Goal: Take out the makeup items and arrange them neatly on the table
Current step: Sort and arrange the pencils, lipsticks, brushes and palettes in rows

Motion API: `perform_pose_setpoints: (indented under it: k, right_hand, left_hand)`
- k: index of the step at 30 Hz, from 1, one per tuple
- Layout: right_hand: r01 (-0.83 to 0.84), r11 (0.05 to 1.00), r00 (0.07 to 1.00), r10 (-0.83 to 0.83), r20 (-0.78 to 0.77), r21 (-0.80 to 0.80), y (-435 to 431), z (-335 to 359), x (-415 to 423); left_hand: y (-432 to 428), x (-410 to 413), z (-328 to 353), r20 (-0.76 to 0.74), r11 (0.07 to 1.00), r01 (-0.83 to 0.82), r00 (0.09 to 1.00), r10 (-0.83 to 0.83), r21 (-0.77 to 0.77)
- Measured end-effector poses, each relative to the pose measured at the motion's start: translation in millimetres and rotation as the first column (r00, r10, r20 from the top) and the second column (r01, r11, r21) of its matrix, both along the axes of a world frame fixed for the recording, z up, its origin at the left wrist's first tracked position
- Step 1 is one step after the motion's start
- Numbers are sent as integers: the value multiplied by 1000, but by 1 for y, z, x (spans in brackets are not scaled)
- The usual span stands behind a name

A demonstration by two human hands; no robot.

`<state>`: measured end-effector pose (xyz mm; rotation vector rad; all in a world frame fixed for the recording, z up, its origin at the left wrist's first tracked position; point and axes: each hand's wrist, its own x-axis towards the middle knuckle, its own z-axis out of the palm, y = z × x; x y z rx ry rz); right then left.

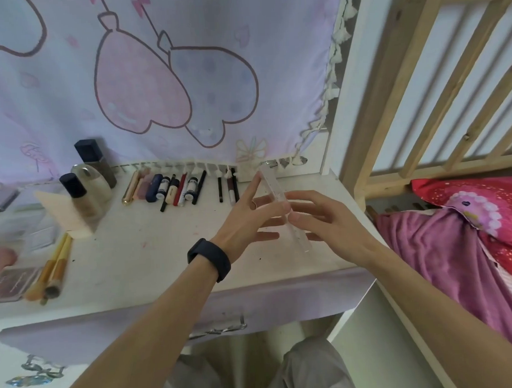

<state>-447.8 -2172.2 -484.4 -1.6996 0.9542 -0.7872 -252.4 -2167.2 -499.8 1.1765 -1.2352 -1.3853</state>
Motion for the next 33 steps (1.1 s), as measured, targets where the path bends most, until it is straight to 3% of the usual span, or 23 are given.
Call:
perform_pose_setpoints:
  k: [6, 14, 33]
  right_hand:
    - [-55, 995, 998, 53, 25, 82, -7, -2, -2]
    - [64, 998, 995, -66, 76, 22, -11, -8, 8]
    - [134, 989, 978, -141, 156, 54, -27, -12, 13]
  left_hand:
    - [-2, 1, -2, 1, 998, 55, 998, -55, 17]
    - [-8, -2, -3, -2, 999, 52, 999, -52, 8]
    - [-22, 4, 4, -45, 995, 83, 996, -80, 61]
